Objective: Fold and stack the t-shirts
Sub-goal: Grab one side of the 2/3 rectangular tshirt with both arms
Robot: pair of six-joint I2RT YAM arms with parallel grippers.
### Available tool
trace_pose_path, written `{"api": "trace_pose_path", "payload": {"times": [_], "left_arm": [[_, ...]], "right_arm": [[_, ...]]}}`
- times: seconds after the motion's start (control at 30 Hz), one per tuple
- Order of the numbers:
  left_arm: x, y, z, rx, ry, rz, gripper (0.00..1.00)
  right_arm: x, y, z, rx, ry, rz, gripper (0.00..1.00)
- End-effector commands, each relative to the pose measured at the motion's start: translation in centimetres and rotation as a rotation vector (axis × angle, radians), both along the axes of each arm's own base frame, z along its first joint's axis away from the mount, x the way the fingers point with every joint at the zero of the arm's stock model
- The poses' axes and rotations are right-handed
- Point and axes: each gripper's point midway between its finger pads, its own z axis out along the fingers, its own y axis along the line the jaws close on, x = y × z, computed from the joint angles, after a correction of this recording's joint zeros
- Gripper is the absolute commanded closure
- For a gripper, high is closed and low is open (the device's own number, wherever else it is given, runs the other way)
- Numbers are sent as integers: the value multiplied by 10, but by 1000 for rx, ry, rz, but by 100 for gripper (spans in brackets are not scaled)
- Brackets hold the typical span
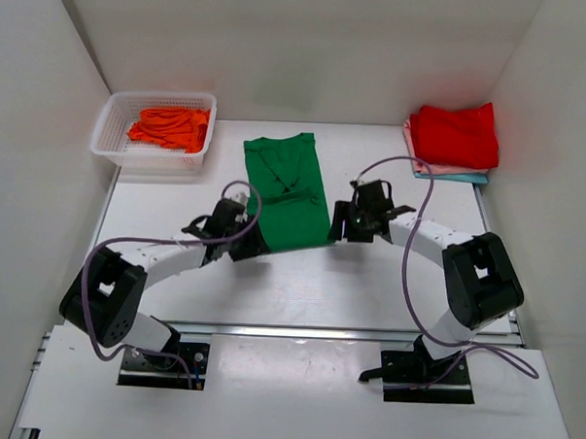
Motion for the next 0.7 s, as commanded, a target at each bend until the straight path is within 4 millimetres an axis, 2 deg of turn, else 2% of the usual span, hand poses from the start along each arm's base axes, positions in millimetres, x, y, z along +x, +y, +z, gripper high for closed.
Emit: {"api": "trace_pose_path", "payload": {"times": [0.0,0.03,0.13,0.23,0.33,0.5,0.6,0.63,0.67], "left_arm": [[-28,24,-31,80,49,110,44],[-25,29,-31,82,28,162,46],[-24,38,-36,90,18,239,46],[-14,39,-30,79,0,290,46],[-2,29,-25,29,-24,314,48],[2,13,-42,27,28,304,47],[8,0,-45,-17,28,299,48],[12,-3,-44,-41,15,300,54],[14,-4,-45,-60,1,299,64]], "right_arm": [[-5,17,8,64,-71,-28,42],[-12,19,1,58,-55,-26,41],[-14,22,-8,64,-49,-38,40],[-10,26,-14,87,-39,-45,40],[-7,24,-21,89,-32,-52,39],[0,28,-28,118,-19,-56,40],[-1,29,-34,116,4,-57,48],[-3,27,-35,112,11,-53,60],[-9,28,-39,112,27,-54,79]]}}
